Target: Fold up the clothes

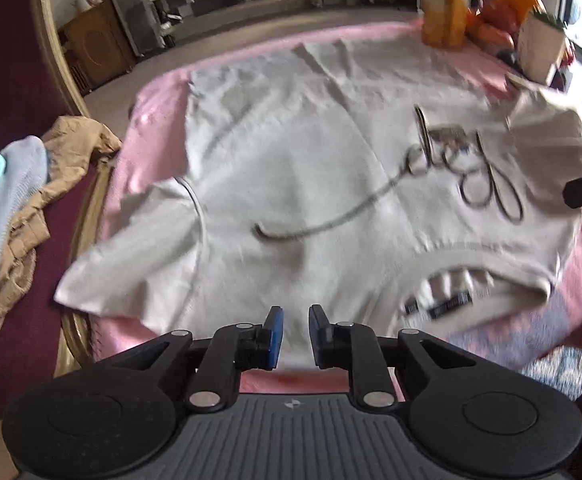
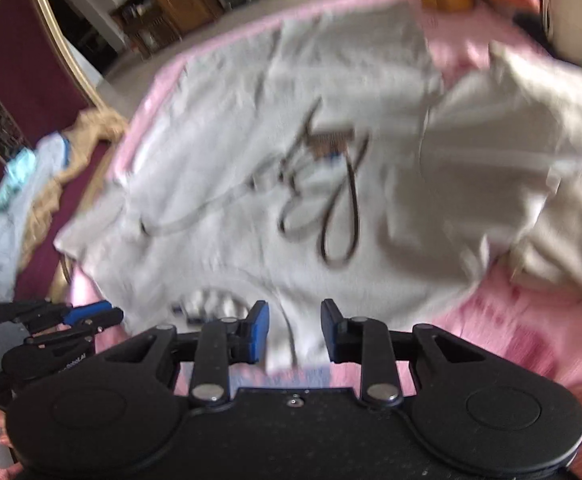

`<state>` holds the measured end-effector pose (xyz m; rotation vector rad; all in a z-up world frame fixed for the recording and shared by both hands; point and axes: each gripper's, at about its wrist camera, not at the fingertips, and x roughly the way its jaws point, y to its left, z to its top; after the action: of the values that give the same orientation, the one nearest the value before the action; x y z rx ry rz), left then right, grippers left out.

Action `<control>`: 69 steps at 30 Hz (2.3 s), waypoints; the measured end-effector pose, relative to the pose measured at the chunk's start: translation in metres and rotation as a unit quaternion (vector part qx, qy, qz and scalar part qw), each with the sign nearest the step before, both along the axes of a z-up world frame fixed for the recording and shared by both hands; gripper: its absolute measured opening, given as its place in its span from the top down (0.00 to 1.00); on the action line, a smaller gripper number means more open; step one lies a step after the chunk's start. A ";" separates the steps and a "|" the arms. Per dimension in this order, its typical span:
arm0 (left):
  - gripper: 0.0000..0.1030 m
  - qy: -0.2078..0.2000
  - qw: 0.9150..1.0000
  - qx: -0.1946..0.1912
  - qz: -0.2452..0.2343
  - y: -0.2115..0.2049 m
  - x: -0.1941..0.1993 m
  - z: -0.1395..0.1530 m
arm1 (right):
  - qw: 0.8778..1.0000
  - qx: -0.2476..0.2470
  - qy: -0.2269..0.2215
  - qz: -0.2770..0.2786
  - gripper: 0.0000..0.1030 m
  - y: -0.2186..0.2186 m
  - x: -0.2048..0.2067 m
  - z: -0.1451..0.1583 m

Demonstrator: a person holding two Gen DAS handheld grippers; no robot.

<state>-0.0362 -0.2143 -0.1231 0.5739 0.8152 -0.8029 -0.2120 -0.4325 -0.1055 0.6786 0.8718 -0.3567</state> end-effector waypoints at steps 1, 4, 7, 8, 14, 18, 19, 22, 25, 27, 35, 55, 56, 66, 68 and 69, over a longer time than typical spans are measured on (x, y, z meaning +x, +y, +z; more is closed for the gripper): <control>0.82 -0.005 1.000 -0.019 0.010 -0.001 0.011 0.014 | 1.000 -0.010 -0.021 -0.006 0.71 -0.008 0.001 0.018; 0.79 -0.030 0.997 -0.062 0.034 -0.013 0.043 0.054 | 0.996 -0.044 -0.080 -0.023 0.65 -0.034 0.008 0.071; 0.77 -0.052 0.994 -0.086 0.052 -0.033 0.079 0.079 | 0.988 -0.083 -0.121 -0.043 0.61 -0.063 0.026 0.108; 0.76 -0.059 0.993 -0.089 0.059 -0.042 0.094 0.082 | 0.985 -0.097 -0.130 -0.053 0.60 -0.075 0.034 0.117; 0.63 -0.011 0.989 -0.077 0.124 -0.109 0.203 0.062 | 0.978 -0.129 -0.122 -0.109 0.60 -0.169 0.101 0.110; 0.61 0.010 0.985 -0.072 0.157 -0.152 0.268 0.037 | 0.979 -0.133 -0.092 -0.126 0.60 -0.231 0.155 0.067; 0.60 0.015 0.984 -0.071 0.160 -0.163 0.281 0.030 | 0.979 -0.135 -0.084 -0.128 0.60 -0.245 0.168 0.055; 0.57 0.007 0.986 -0.050 0.161 -0.198 0.314 0.010 | 0.979 -0.144 -0.062 -0.132 0.50 -0.279 0.202 0.024; 0.55 -0.011 0.987 -0.020 0.162 -0.224 0.337 -0.015 | 0.978 -0.157 -0.041 -0.130 0.50 -0.305 0.230 -0.006; 0.55 -0.018 0.987 -0.014 0.158 -0.235 0.349 -0.029 | 0.979 -0.163 -0.019 -0.120 0.51 -0.317 0.247 -0.026; 0.56 -0.035 0.989 -0.029 0.141 -0.253 0.374 -0.060 | 0.964 -0.215 0.065 -0.144 0.83 -0.321 0.282 -0.077; 0.99 -0.178 0.975 -0.007 0.132 -0.267 0.345 -0.055 | 0.926 -0.350 0.058 -0.128 0.93 -0.296 0.302 -0.066; 0.99 -0.176 0.975 0.000 0.133 -0.270 0.346 -0.061 | 0.923 -0.355 0.073 -0.126 0.93 -0.298 0.307 -0.071; 0.81 -0.150 0.975 0.003 0.164 -0.227 0.322 -0.019 | 0.941 -0.305 0.097 -0.108 0.45 -0.276 0.287 -0.041; 0.78 -0.149 0.976 -0.003 0.157 -0.202 0.306 0.007 | 0.949 -0.289 0.070 -0.100 0.45 -0.258 0.263 -0.005; 0.78 -0.150 0.978 0.001 0.147 -0.190 0.292 0.017 | 0.956 -0.273 0.054 -0.097 0.45 -0.248 0.249 0.012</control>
<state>0.2556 -0.4039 -0.1057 0.5447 0.6036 -0.4300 0.0369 -0.6810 -0.0931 0.2298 0.7634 -0.7831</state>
